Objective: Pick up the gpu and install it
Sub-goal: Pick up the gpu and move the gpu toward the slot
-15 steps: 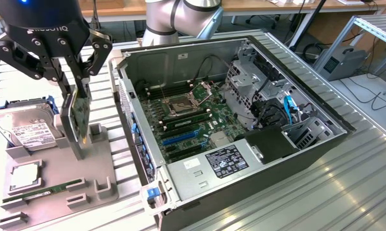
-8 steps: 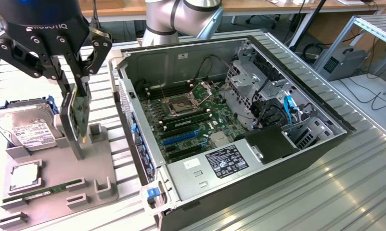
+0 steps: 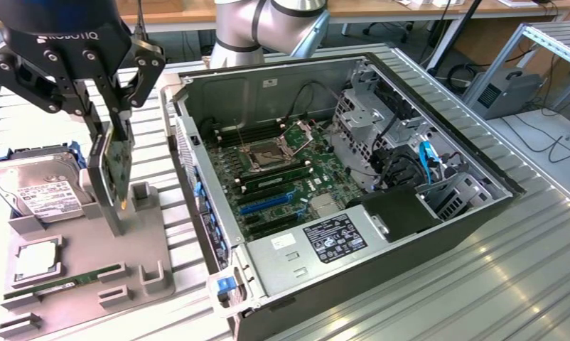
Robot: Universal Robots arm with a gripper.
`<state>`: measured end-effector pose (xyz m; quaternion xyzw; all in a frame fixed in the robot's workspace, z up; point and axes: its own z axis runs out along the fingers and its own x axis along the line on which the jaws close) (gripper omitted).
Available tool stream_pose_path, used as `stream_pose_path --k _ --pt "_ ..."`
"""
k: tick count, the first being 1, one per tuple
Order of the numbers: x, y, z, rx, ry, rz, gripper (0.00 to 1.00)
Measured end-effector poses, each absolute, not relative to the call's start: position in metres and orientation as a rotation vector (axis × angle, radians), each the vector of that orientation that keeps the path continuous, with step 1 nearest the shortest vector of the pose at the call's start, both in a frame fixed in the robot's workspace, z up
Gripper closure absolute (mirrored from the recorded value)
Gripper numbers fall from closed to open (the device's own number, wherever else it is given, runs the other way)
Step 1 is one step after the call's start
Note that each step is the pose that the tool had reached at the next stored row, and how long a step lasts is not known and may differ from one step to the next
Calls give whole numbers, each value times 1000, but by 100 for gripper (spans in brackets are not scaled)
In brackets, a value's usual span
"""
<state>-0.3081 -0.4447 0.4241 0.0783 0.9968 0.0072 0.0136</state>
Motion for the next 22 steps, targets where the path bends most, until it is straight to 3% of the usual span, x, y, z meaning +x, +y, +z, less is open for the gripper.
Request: stream_pose_path --k 22 --pt "-308 -445 430 244 3105 22 73"
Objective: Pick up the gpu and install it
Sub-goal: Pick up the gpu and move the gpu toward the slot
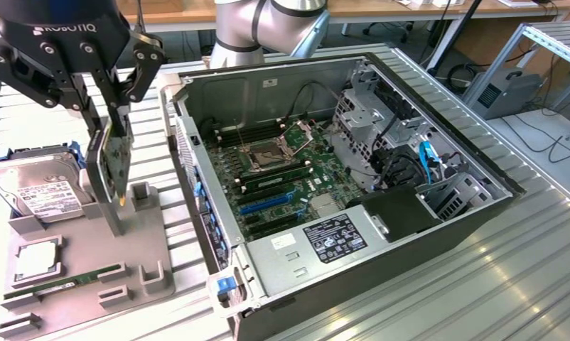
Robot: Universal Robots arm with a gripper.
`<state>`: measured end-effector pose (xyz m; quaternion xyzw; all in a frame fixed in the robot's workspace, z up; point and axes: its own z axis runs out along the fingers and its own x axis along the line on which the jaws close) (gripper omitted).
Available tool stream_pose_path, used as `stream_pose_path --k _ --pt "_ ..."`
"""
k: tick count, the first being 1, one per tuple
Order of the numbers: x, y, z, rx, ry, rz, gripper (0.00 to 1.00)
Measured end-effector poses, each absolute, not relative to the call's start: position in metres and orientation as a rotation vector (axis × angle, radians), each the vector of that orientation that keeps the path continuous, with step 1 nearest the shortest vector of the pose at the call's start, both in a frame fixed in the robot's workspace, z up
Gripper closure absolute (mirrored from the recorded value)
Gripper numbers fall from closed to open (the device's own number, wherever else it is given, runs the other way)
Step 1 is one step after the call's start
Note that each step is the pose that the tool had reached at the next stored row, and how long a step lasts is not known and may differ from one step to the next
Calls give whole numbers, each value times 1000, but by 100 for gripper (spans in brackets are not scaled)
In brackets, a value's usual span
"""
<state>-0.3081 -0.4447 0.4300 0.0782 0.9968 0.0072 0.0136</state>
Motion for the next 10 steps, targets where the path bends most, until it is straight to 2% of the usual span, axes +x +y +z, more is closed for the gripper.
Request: stream_pose_path --k 10 --pt "-308 -445 433 244 3105 22 73"
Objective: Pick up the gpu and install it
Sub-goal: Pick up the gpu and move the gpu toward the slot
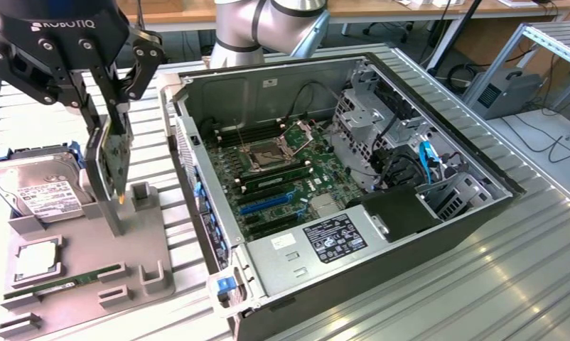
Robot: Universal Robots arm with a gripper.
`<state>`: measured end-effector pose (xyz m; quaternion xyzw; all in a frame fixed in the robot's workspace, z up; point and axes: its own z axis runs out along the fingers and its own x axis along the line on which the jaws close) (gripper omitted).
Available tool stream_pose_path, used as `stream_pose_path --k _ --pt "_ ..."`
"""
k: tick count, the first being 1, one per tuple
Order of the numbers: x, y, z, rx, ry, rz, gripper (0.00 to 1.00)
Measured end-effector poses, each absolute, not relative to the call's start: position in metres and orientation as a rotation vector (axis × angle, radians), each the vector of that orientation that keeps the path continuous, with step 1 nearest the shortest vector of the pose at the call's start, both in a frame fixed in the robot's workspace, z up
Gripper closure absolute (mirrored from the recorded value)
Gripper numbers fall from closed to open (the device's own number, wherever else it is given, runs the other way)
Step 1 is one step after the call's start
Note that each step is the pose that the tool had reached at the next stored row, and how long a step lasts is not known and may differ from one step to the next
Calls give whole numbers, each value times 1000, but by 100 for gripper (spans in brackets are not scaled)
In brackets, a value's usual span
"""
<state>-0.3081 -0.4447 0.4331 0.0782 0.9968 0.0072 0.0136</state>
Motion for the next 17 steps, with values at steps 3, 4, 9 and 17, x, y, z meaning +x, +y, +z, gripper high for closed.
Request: stream_pose_path --k 3,4,9,17 --pt "-308 -445 434 244 3105 23 73" --pt "-308 -445 434 244 3105 22 73" --pt "-308 -445 436 244 3105 22 73" --pt "-308 -445 439 244 3105 23 73"
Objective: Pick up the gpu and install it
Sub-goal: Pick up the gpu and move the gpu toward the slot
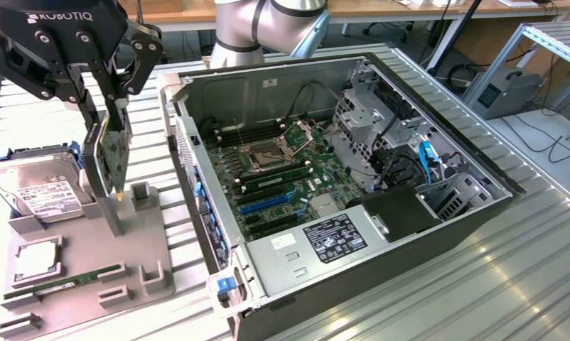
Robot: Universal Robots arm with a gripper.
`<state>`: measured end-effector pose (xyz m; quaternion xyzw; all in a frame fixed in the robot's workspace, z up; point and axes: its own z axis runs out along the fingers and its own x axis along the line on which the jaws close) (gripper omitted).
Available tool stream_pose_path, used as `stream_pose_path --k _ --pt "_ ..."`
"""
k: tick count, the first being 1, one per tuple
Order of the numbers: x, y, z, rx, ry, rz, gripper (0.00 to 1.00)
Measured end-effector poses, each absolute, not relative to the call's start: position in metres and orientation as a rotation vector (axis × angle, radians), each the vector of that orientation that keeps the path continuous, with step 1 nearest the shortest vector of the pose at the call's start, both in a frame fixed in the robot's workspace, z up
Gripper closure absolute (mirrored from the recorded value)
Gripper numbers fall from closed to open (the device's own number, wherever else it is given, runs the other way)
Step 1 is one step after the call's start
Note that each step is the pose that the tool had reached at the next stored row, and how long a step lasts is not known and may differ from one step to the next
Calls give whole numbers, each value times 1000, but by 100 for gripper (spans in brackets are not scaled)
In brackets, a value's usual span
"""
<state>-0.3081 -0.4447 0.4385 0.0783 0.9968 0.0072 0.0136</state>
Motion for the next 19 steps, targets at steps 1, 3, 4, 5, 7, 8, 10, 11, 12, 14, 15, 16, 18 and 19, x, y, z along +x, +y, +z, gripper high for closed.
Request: stream_pose_path --k 1,3,4,5,7,8,10,11,12,14,15,16,18,19 --pt "-308 -445 439 244 3105 23 73" --pt "-308 -445 439 244 3105 23 73" --pt "-308 -445 440 244 3105 22 73" --pt "-308 -445 440 244 3105 22 73" --pt "-308 -445 441 244 3105 22 73" --pt "-308 -445 441 244 3105 22 73" --pt "-308 -445 442 244 3105 23 73" --pt "-308 -445 442 244 3105 22 73" --pt "-308 -445 442 244 3105 23 73" --pt "-308 -445 443 244 3105 22 73" --pt "-308 -445 443 244 3105 22 73" --pt "-308 -445 443 244 3105 22 73" --pt "-308 -445 443 244 3105 22 73" --pt "-308 -445 444 244 3105 22 73"
